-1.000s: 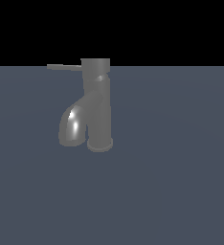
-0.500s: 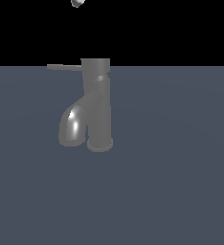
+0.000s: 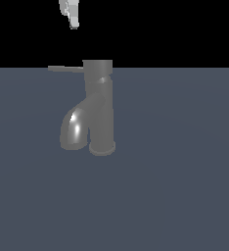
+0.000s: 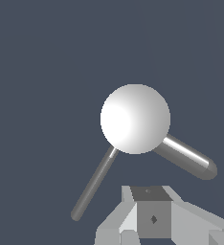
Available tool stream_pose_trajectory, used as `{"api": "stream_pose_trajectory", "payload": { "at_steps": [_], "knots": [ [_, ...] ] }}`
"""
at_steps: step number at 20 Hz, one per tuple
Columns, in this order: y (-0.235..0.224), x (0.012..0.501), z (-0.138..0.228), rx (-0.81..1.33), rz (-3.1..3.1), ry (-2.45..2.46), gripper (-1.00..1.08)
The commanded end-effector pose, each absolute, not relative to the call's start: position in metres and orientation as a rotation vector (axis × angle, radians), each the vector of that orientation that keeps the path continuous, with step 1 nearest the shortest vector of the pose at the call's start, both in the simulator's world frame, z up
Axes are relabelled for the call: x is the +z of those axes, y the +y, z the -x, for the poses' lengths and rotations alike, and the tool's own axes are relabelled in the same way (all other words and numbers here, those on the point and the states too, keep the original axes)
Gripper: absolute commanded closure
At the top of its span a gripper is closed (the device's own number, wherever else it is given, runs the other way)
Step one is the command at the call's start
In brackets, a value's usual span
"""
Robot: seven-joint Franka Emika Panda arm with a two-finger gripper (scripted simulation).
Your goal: Turn on the faucet by rotating a designated handle.
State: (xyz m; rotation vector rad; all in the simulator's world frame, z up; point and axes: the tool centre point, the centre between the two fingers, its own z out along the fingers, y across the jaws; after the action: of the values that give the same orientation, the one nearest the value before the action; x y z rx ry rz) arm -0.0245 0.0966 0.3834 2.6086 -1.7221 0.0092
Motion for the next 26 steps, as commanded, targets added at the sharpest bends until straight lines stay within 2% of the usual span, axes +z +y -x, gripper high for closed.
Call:
{"api": "stream_pose_trajectory", "payload": {
  "at_steps": [1,15,26],
  "knots": [
    [0.104,0.375,0.016,0.01,-2.562,-1.794,1.08],
    [0.144,0.321,-0.027,0.006,-2.271,-2.163,1.08],
    [0.165,0.291,-0.045,0.001,-2.105,-2.331,1.08]
  ]
}}
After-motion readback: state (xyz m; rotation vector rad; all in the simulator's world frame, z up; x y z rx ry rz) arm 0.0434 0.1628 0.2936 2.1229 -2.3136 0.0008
